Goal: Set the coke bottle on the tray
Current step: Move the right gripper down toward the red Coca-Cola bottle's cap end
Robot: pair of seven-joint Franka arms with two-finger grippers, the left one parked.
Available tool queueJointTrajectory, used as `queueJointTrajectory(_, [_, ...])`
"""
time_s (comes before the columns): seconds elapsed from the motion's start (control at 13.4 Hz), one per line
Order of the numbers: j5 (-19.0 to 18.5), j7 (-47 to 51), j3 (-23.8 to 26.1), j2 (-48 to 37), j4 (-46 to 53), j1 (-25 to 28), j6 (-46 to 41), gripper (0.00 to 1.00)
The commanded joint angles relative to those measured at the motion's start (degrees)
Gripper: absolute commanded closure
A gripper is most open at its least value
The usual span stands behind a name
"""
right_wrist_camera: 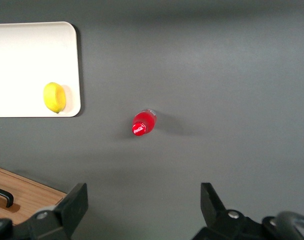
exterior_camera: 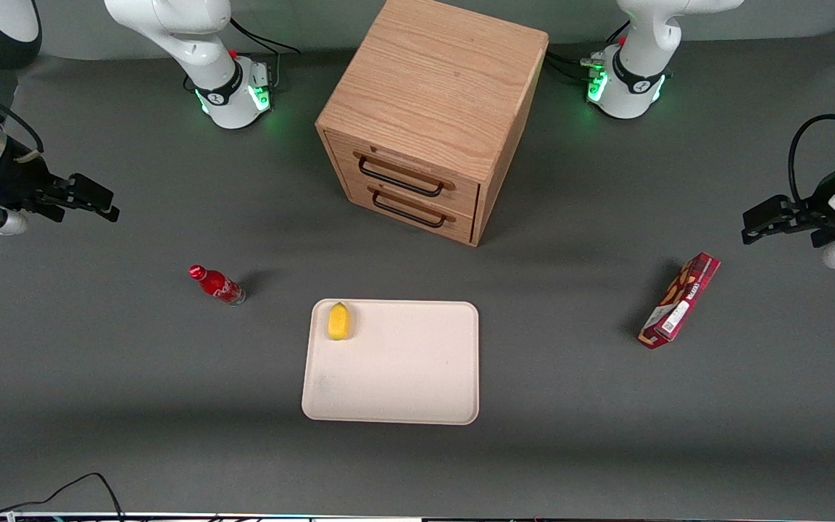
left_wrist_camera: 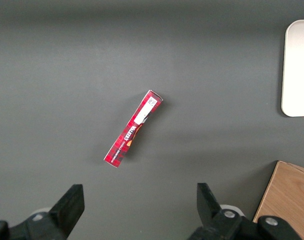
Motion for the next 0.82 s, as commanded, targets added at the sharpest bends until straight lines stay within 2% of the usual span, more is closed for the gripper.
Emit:
queueJointTrajectory(0.0, [0.7, -0.9, -4.0, 0.7, 2.1, 2.9, -1.6, 0.00])
queueJointTrajectory(0.22, [0.6, 0.0, -4.0, 1.9, 4.5, 3.5, -3.2, 0.00])
queueJointTrajectory(0.45, [0.1, 1.8, -2.8, 7.4, 6.8, 3.8, -3.2, 0.00])
queueJointTrajectory(0.6, [0.5, 1.9, -2.2, 7.1, 0.6, 3.5, -0.9, 0.00])
queueJointTrajectory(0.75, [0.5, 1.5, -1.6, 5.0, -8.6, 3.6, 8.5, 0.00])
